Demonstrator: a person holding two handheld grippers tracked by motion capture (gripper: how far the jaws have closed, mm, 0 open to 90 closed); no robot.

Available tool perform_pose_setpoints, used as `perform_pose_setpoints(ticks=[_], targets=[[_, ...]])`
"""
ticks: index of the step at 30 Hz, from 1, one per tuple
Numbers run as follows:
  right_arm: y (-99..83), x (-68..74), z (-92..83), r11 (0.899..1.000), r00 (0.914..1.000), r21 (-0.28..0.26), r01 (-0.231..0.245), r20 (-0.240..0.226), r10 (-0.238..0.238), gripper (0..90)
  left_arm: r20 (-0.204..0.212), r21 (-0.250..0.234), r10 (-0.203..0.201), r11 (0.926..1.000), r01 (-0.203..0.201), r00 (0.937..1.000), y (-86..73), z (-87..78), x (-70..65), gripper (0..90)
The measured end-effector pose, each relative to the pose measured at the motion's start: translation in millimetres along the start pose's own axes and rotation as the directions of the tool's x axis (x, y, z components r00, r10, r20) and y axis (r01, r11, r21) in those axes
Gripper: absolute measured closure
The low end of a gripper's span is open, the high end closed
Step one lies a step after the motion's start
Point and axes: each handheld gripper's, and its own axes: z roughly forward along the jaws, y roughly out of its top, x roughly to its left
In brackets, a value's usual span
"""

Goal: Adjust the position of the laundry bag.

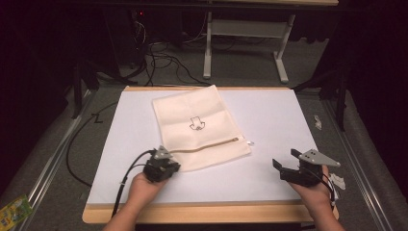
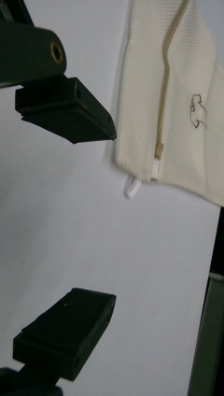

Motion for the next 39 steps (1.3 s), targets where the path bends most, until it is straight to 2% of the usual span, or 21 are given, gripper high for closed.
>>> perform_pose_setpoints(ticks=[1,2,3,4,6,9,12,13,14,17,18,19,20,22,26,32,33,34,35,36,39], targets=[[0.0,0.0,0.0,1.0,1.0,0.0,0.0,0.0,0.0,18.5,0.0,0.0,0.0,1.0,0.0,1.0,0.0,0.0,0.0,86.0],[0.1,1.8,3.9,1.0,0.9998,0.002,-0.012,-0.014,0.012,19.7,0.033,0.005,0.038,0.9993,-0.038,0.9988,6.3,6.8,-15.0,86.0],[0.1,1.8,3.9,1.0,0.9998,0.002,-0.012,-0.014,0.012,19.7,0.033,0.005,0.038,0.9993,-0.038,0.9988,6.3,6.8,-15.0,86.0],[0.9,4.1,11.3,1.0,0.9993,0.009,-0.026,-0.026,0.026,21.2,0.044,0.01,0.077,0.9969,-0.077,0.9961,9.6,12.0,-26.7,86.0],[3.7,6.6,23.2,0.999,0.999,0.023,-0.026,-0.037,0.026,23.8,0.043,0.007,0.107,0.9942,-0.107,0.9934,10.4,14.1,-33.6,86.0],[10.2,10.2,47.0,0.997,0.998,0.072,-0.018,-0.059,0.022,38.6,0.054,0.001,0.101,0.9949,-0.101,0.9934,9.7,14.4,-34.7,86.0],[17.9,11.1,79.2,0.989,0.9991,0.145,-0.006,-0.042,0.012,46.4,0.062,-0.003,0.086,0.9963,-0.086,0.9944,7.9,14.3,-33.2,86.0],[17.9,11.1,79.2,0.989,0.9991,0.145,-0.006,-0.042,0.012,46.4,0.062,-0.003,0.086,0.9963,-0.086,0.9944,7.9,14.3,-33.2,86.0],[23.3,7.6,101.3,0.985,0.9993,0.173,-0.03,-0.018,0.034,48.4,0.058,-0.005,0.079,0.9969,-0.078,0.9952,7.8,14.5,-33.8,85.9],[25.4,2.3,118.5,0.978,0.9972,0.198,-0.071,-0.011,0.075,54.6,0.05,-0.008,0.08,0.9968,-0.08,0.9956,7.2,14.3,-34.9,85.9],[23.3,0.5,128.6,0.969,0.9945,0.229,-0.097,-0.018,0.104,61.0,0.048,-0.009,0.085,0.9964,-0.085,0.9952,6.9,14.2,-35.2,85.9],[23.5,2.0,128.7,0.971,0.9964,0.227,-0.081,-0.008,0.085,63.5,0.048,-0.009,0.085,0.9964,-0.085,0.9952,6.9,14.2,-35.2,85.9],[24.1,3.6,127.8,0.971,0.9984,0.235,-0.055,-0.004,0.057,73.6,0.051,-0.011,0.088,0.9961,-0.087,0.9949,6.4,14.1,-34.5,85.9],[23.4,4.2,122.1,0.967,0.9986,0.252,-0.029,-0.036,0.04,86.4,0.051,-0.012,0.087,0.9962,-0.086,0.995,5.7,14.0,-33.9,85.8],[18.4,6.2,105.0,0.965,0.9972,0.261,0.036,-0.073,-0.018,87.6,0.047,-0.002,0.081,0.9967,-0.081,0.9956,4.9,11.7,-32.6,85.6],[2.5,7.6,58.8,0.963,0.9923,0.259,0.078,-0.114,-0.05,87.1,0.063,0.011,0.081,0.9966,-0.082,0.9947,3.7,6.3,-25.6,85.3],[2.5,7.6,58.8,0.963,0.9923,0.259,0.078,-0.114,-0.05,87.1,0.063,0.011,0.081,0.9966,-0.082,0.9947,3.7,6.3,-25.6,85.3],[-8.0,12.1,40.3,0.965,0.9908,0.251,0.08,-0.126,-0.05,86.2,0.067,0.013,0.081,0.9965,-0.082,0.9945,3.7,6.1,-24.2,85.3],[-8.0,12.1,40.3,0.965,0.9908,0.251,0.08,-0.126,-0.05,86.2,0.069,0.011,0.078,0.9968,-0.079,0.9945,3.7,6.3,-23.3,85.3],[-18.2,18.8,22.8,0.967,0.9897,0.241,0.078,-0.136,-0.046,85.8,0.071,0.012,0.067,0.9976,-0.068,0.9952,4.7,5.3,-21.3,85.3],[-25.5,27.1,8.5,0.967,0.9883,0.237,0.09,-0.142,-0.057,85.7,0.079,0.006,0.054,0.9985,-0.055,0.9954,5.8,3.2,-20.0,85.3]])
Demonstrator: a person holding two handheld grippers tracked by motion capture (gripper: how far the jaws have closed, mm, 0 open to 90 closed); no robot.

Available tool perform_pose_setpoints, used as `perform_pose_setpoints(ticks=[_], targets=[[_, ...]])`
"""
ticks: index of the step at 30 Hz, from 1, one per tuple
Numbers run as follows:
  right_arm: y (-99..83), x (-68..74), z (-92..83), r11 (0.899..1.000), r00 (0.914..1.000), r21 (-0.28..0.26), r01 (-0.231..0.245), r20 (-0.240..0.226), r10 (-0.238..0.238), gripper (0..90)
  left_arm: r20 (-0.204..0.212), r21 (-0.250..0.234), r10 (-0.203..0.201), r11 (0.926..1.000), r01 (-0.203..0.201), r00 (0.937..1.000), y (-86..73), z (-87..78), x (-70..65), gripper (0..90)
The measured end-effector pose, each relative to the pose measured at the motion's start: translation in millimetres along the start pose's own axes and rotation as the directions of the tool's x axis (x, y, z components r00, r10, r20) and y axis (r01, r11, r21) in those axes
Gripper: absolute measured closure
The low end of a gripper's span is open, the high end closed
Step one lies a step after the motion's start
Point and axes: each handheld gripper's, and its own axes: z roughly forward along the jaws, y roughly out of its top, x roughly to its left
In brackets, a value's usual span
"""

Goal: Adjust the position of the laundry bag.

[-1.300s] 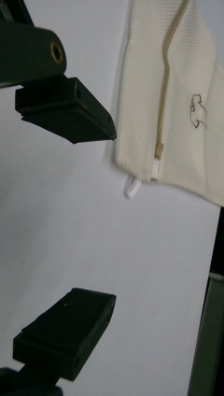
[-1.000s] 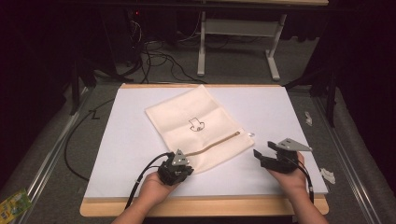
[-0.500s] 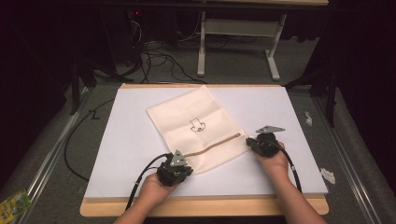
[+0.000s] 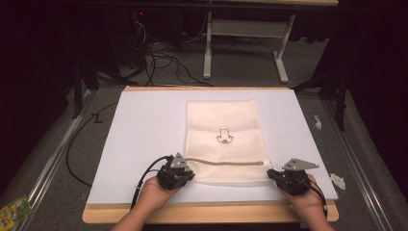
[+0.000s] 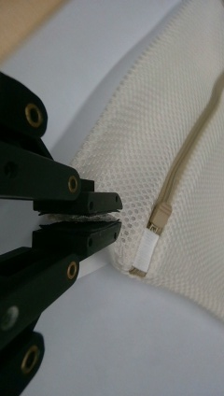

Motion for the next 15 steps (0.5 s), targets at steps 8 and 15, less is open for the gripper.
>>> perform_pose_setpoints(ticks=[8,15], targets=[[-16.7,12.8,-18.3,1.0,1.0,0.008,0.003,0.006,-0.003,84.4,0.063,0.046,0.004,0.9989,-0.007,0.998,1.9,-5.8,-7.7,84.4],[-9.4,9.6,-4.9,0.999,0.9981,0.021,0.037,0.048,-0.038,86.4,0.047,0.078,0.035,0.9962,-0.038,0.9983,0.4,-5.1,-19.4,84.2]])
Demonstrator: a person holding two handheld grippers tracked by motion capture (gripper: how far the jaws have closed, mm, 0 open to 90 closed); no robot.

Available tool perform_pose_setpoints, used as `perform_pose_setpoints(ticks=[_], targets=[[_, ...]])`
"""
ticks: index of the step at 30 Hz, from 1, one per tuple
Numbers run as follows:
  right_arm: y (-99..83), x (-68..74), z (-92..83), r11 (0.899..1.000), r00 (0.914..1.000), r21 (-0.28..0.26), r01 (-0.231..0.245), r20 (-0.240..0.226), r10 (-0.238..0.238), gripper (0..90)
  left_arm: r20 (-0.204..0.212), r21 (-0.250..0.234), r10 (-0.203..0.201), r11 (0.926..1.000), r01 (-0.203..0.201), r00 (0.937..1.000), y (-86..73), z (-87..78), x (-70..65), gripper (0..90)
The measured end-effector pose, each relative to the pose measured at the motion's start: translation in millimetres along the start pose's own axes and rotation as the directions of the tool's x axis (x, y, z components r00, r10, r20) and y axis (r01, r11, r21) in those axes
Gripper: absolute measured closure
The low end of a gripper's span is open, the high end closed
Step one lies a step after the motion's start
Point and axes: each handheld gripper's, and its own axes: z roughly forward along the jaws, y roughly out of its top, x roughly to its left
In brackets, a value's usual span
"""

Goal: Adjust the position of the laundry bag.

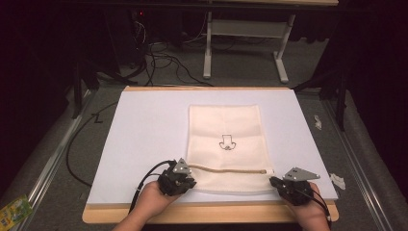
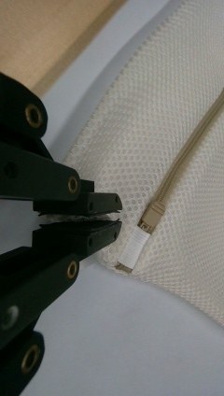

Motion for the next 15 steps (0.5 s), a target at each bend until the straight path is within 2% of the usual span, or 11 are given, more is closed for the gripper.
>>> perform_pose_setpoints(ticks=[3,5,9,13,15], targets=[[6.4,-2.9,7.3,1.0,1.0,0.0,-0.003,0.004,0.003,86.4,-0.008,0.005,-0.008,1.0,0.008,0.9999,-1.0,-0.2,2.2,83.8],[7.3,-2.4,9.4,1.0,0.9999,0.005,0.001,-0.011,-0.001,86.2,-0.016,0.006,-0.006,1.0,0.006,0.9999,-2.0,-2.8,4.0,83.7],[1.2,4.1,5.1,1.0,0.9995,0.009,-0.004,-0.032,0.004,82.0,-0.012,-0.005,-0.028,0.9996,0.028,0.9995,-6.2,-7.3,9.2,81.7],[-0.5,4.5,-2.3,1.0,0.9991,-0.022,-0.021,-0.037,0.02,76.1,-0.019,-0.014,-0.051,0.9986,0.051,0.9985,-7.5,-7.9,11.9,70.5],[0.2,-0.4,-8.3,0.996,0.997,-0.058,-0.063,-0.048,0.06,70.3,-0.042,-0.036,-0.076,0.9965,0.075,0.9962,-7.2,-9.7,12.5,65.6]])
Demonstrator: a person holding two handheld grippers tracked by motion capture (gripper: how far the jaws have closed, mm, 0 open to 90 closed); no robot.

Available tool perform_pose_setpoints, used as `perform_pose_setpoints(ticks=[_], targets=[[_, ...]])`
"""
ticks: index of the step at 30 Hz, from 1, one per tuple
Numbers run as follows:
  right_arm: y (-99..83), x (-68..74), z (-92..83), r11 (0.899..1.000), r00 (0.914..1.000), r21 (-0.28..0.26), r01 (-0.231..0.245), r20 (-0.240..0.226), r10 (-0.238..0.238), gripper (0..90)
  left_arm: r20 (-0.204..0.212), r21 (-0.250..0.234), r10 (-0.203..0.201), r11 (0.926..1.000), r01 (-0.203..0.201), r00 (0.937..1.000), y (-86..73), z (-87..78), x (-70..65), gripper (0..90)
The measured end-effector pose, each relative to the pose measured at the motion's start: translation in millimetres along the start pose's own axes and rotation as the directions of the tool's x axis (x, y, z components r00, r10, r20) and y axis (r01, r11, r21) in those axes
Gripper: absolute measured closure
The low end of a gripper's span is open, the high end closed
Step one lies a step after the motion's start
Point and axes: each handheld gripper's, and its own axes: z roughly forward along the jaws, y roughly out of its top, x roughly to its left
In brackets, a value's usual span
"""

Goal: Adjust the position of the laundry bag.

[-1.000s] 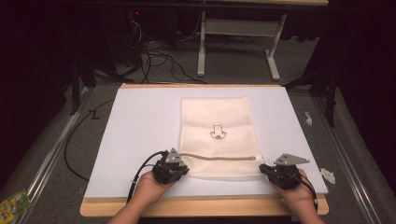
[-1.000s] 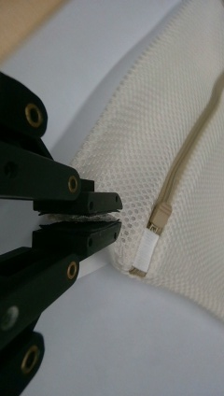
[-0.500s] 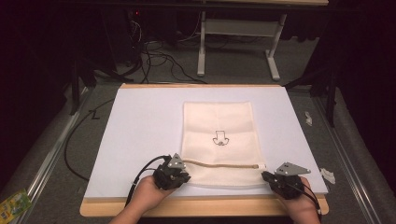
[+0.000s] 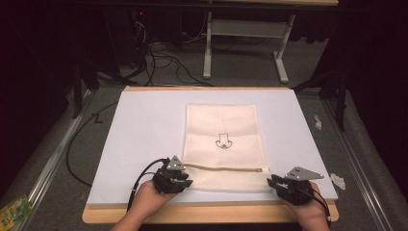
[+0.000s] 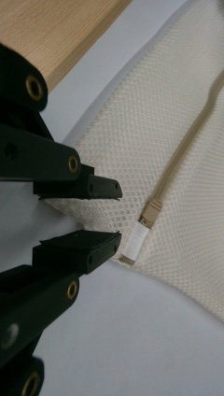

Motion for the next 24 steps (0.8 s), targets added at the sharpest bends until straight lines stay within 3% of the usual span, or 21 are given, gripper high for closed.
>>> perform_pose_setpoints(ticks=[4,5,6,7,8,9,13,18,19,22,24], targets=[[-0.2,-4.8,-2.6,0.999,0.9994,-0.027,-0.03,0.016,0.03,65.7,-0.041,-0.038,-0.02,0.9991,0.018,0.999,0.7,-5.3,2.2,57.8],[-0.8,-8.5,-3.6,0.998,0.9987,-0.04,-0.044,0.024,0.045,62.2,-0.051,-0.083,-0.047,0.9957,0.043,0.9976,0.6,-9.7,5.9,56.1],[-0.8,-8.5,-3.6,0.998,0.9987,-0.04,-0.044,0.024,0.045,62.2,-0.051,-0.083,-0.047,0.9957,0.043,0.9976,0.6,-9.7,5.9,54.2],[-1.4,-11.9,-2.8,0.997,0.9975,-0.044,-0.062,0.03,0.064,59.8,-0.06,-0.132,-0.063,0.9898,0.055,0.9962,0.0,-13.4,8.4,53.2],[-1.4,-11.9,-2.8,0.997,0.9975,-0.044,-0.062,0.03,0.064,59.8,-0.06,-0.132,-0.063,0.9898,0.055,0.9962,0.0,-13.4,8.4,52.0],[-1.9,-15.1,-0.7,0.996,0.9967,-0.048,-0.072,0.033,0.074,58.3,-0.082,-0.167,-0.062,0.9848,0.048,0.9947,-0.1,-15.4,7.7,50.4],[2.2,-18.6,5.0,0.994,0.9946,-0.058,-0.093,0.041,0.095,58.7,-0.13,-0.221,-0.035,0.9753,0.005,0.9909,1.0,-16.1,3.0,46.1],[12.9,-19.3,18.5,0.995,0.9951,-0.04,-0.094,0.027,0.095,65.4,-0.121,-0.223,-0.015,0.9748,-0.012,0.9925,1.9,-14.1,-0.2,45.9],[16.6,-17.8,27.8,0.996,0.9961,-0.005,-0.085,0.024,0.085,67.1,-0.121,-0.225,-0.018,0.9742,-0.01,0.9925,2.1,-13.8,-0.8,45.9],[20.0,-16.2,37.4,0.997,0.9966,0.024,-0.076,0.034,0.075,67.5,-0.085,-0.259,-0.057,0.9654,0.033,0.9948,4.2,-12.6,0.6,46.1],[21.5,-16.8,39.2,0.996,0.9958,0.027,-0.085,0.037,0.084,67.0,-0.076,-0.258,-0.056,0.9657,0.034,0.9956,4.8,-10.8,0.4,46.1]])
